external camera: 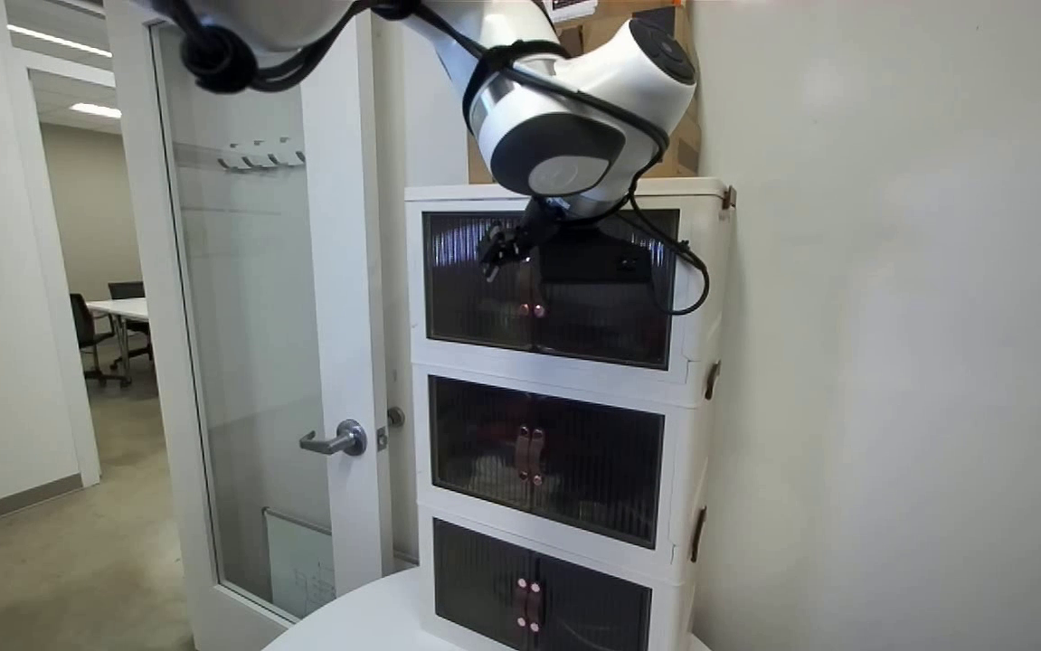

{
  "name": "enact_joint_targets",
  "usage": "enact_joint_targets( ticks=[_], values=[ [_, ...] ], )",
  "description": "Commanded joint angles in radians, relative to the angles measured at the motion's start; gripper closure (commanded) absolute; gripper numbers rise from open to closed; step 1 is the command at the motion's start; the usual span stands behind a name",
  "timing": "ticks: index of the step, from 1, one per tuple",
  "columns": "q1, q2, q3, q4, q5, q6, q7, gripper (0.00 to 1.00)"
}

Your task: Open the upper part of the cabinet door

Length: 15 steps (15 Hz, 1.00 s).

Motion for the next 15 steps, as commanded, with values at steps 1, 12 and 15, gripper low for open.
enact_joint_targets(
  ticks=[1,12,15],
  values=[
    [-0.018,0.055,0.027,0.08,0.013,-0.039,-0.013,0.0],
    [-0.011,0.073,0.064,0.081,0.028,-0.078,-0.013,0.0],
    [-0.008,0.075,0.064,0.076,0.017,-0.096,-0.017,0.0]
  ],
)
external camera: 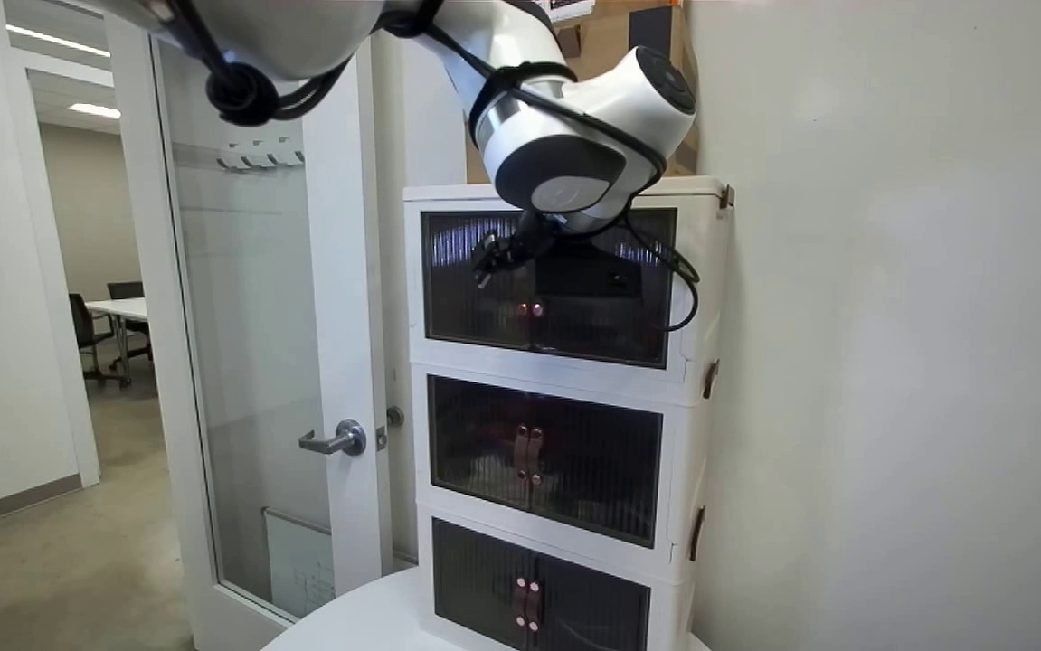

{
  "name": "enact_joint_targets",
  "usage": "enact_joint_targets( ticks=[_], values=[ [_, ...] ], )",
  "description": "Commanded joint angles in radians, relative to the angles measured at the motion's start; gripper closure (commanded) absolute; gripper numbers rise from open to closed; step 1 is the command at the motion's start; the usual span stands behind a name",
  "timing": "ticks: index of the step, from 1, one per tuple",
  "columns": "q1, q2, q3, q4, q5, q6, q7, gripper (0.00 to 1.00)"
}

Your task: Open the upper part of the cabinet door

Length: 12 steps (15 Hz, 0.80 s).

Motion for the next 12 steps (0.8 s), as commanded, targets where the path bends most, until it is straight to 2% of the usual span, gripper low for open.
enact_joint_targets(
  ticks=[1,6,12],
  values=[
    [0.011,0.031,0.029,0.034,0.006,-0.057,-0.021,0.0],
    [0.004,0.039,0.054,0.033,0.023,-0.151,-0.054,0.0],
    [-0.001,0.017,0.051,-0.002,-0.006,-0.187,-0.058,0.0]
  ],
)
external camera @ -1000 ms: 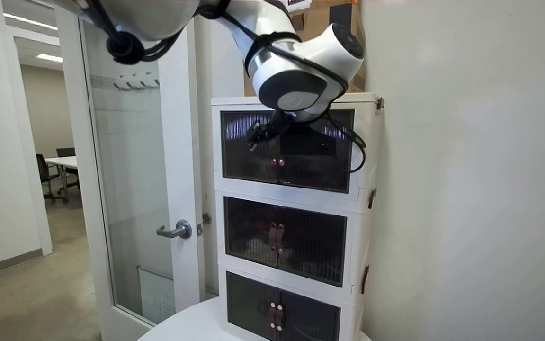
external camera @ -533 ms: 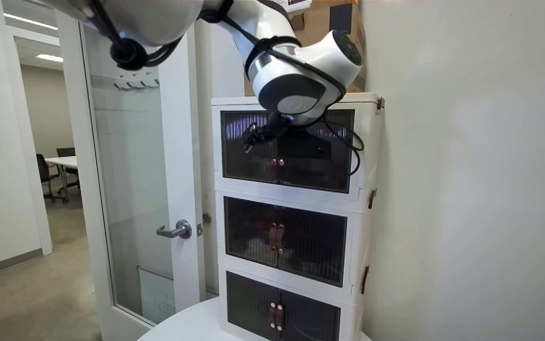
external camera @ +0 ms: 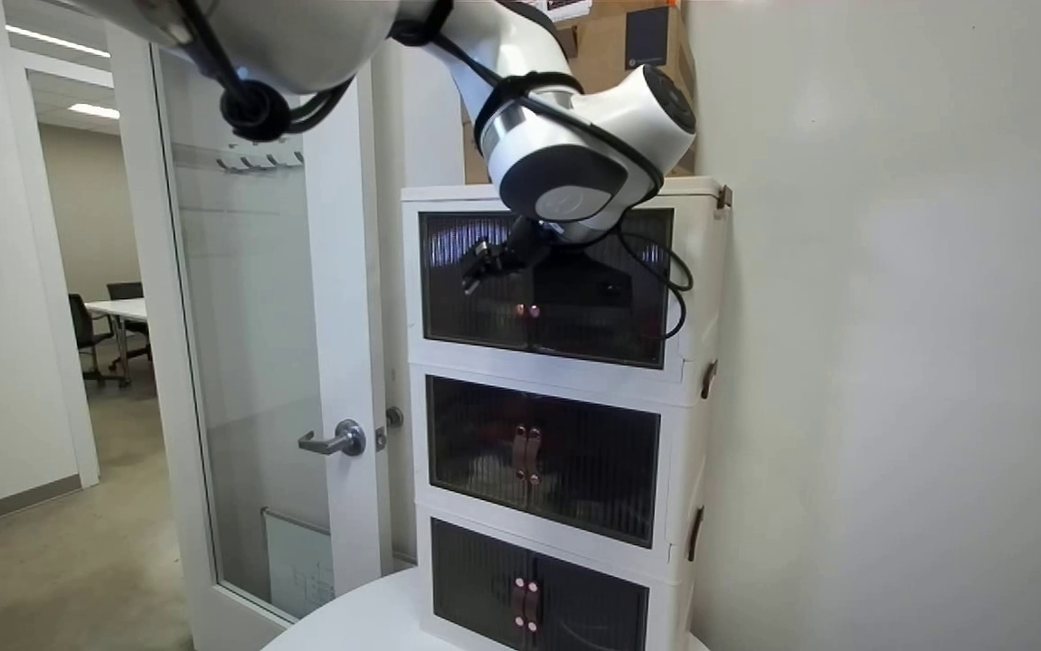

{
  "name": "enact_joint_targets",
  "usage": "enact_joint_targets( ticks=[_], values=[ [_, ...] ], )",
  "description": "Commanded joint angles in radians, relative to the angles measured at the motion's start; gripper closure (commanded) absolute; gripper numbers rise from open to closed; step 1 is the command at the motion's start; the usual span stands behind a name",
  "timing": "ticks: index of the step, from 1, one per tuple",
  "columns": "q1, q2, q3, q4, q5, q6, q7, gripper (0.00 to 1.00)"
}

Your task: Open the upper part of the cabinet door

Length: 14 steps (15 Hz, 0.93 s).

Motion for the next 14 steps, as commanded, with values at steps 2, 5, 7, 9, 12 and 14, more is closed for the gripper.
enact_joint_targets(
  ticks=[2,5,7,9,12,14],
  values=[
    [0.008,-0.021,0.027,-0.045,-0.012,-0.116,-0.022,0.0],
    [0.002,-0.055,0.022,-0.09,-0.021,-0.131,-0.026,0.0],
    [0.002,-0.077,0.019,-0.118,-0.031,-0.136,-0.028,0.0],
    [-0.002,-0.101,0.017,-0.145,-0.047,-0.159,-0.027,0.0],
    [-0.008,-0.134,0.015,-0.185,-0.072,-0.177,-0.018,0.0],
    [0.01,-0.156,-0.022,-0.203,-0.084,-0.188,0.004,0.0]
  ],
)
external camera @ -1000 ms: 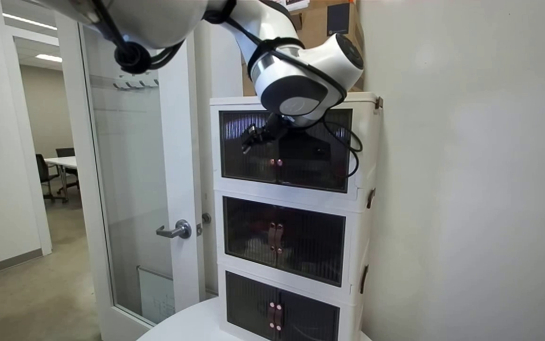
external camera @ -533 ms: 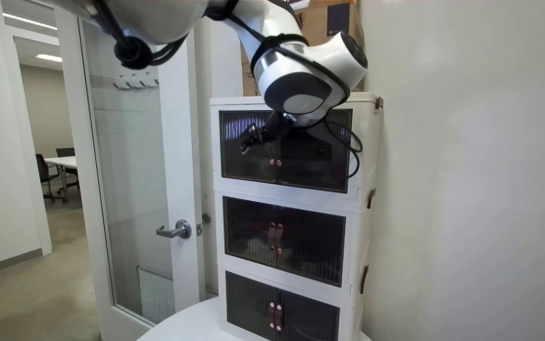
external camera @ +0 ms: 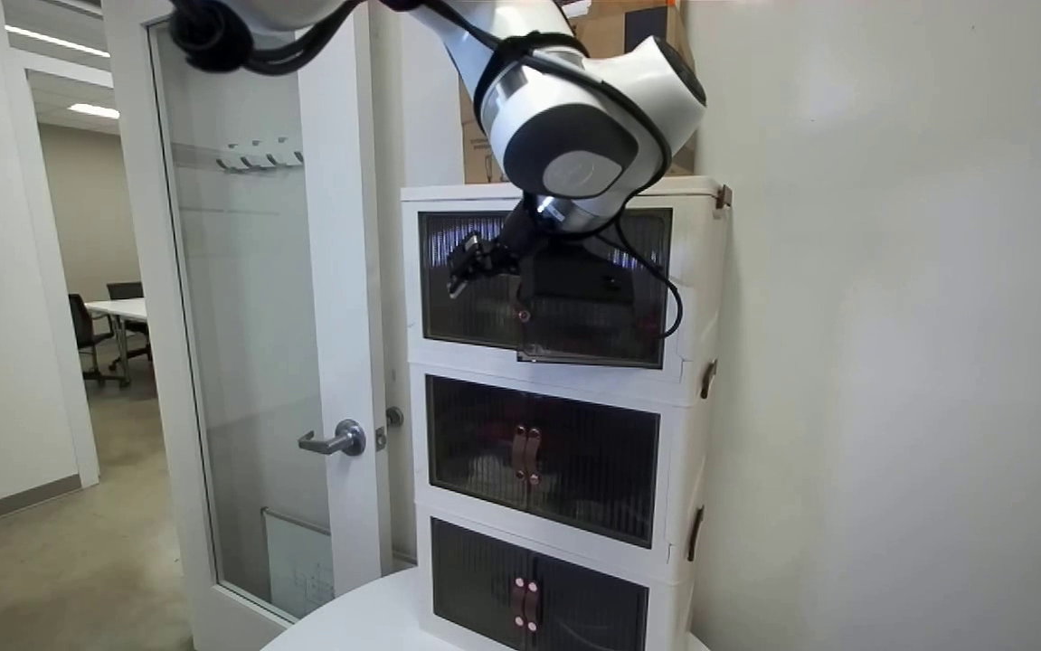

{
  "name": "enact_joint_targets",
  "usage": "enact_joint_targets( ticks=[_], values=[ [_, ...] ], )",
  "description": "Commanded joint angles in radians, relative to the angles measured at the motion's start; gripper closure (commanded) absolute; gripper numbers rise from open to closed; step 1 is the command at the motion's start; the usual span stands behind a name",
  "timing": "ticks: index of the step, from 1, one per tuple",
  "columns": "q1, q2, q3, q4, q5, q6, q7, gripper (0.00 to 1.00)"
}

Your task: Open the upper part of the cabinet door

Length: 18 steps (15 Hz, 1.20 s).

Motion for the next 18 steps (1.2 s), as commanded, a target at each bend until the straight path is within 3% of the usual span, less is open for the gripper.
enact_joint_targets(
  ticks=[1,9,18],
  values=[
    [0.051,-0.073,-0.032,-0.105,-0.048,-0.081,0.037,0.0],
    [0.13,-0.192,-0.119,-0.198,-0.302,0.009,0.335,0.0],
    [0.161,-0.342,-0.153,-0.357,-0.494,0.191,0.821,0.0]
  ],
)
